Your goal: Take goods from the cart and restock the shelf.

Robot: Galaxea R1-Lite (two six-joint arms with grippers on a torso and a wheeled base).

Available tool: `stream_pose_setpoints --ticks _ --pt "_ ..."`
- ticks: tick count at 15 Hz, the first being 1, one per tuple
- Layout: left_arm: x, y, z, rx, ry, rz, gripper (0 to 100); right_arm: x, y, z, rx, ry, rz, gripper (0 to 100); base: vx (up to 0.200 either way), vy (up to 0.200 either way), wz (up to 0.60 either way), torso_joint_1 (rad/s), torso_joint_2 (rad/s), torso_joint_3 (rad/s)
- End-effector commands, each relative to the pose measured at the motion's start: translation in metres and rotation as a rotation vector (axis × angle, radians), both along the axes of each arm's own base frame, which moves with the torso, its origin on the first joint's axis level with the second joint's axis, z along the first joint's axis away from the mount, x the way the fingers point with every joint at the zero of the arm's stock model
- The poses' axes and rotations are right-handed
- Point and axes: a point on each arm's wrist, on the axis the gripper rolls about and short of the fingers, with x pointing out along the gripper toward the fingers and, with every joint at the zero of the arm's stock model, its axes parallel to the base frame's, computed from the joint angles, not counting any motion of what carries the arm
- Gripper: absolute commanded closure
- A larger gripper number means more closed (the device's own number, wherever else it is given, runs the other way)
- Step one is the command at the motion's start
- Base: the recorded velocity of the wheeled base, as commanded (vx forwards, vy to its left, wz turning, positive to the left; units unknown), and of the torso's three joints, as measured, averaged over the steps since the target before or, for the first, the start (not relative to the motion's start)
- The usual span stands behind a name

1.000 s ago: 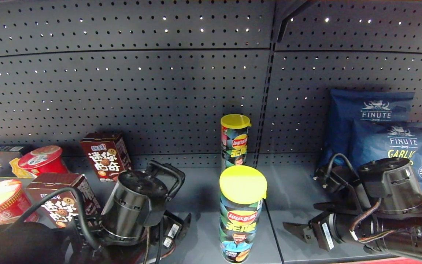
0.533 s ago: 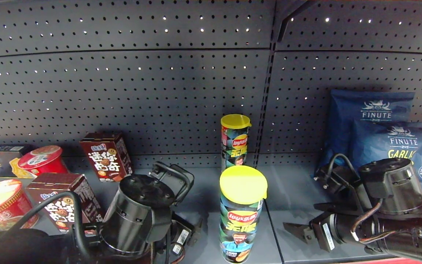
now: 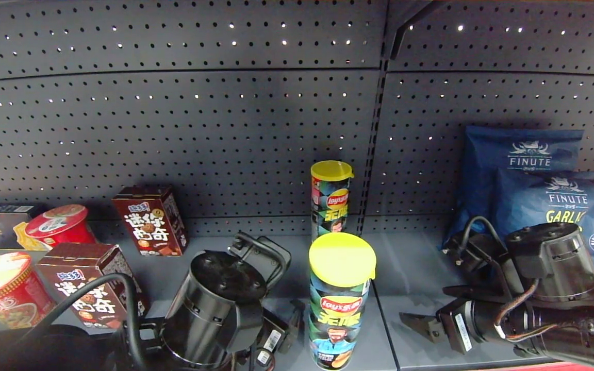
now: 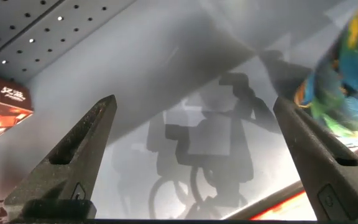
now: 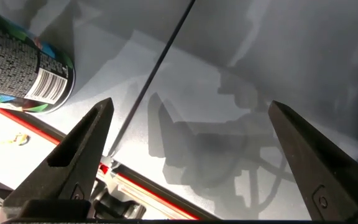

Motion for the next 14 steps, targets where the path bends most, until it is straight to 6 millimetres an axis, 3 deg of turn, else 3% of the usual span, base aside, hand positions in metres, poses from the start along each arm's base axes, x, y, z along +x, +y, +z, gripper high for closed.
stream_pose_setpoints --ticks 1,14 --pt "-0.001 -0.004 -0.001 0.000 0.001 -0.014 0 0.000 0.000 -0.001 -0.001 0.002 0.001 0 0.000 0.000 0.00 0.000 0.00 0.000" --pt "0.000 -0.012 -0.003 -0.021 0.011 -0.016 0 -0.001 0.000 -0.001 -0.001 0.002 0.001 0 0.000 0.000 0.00 0.000 0.00 0.000"
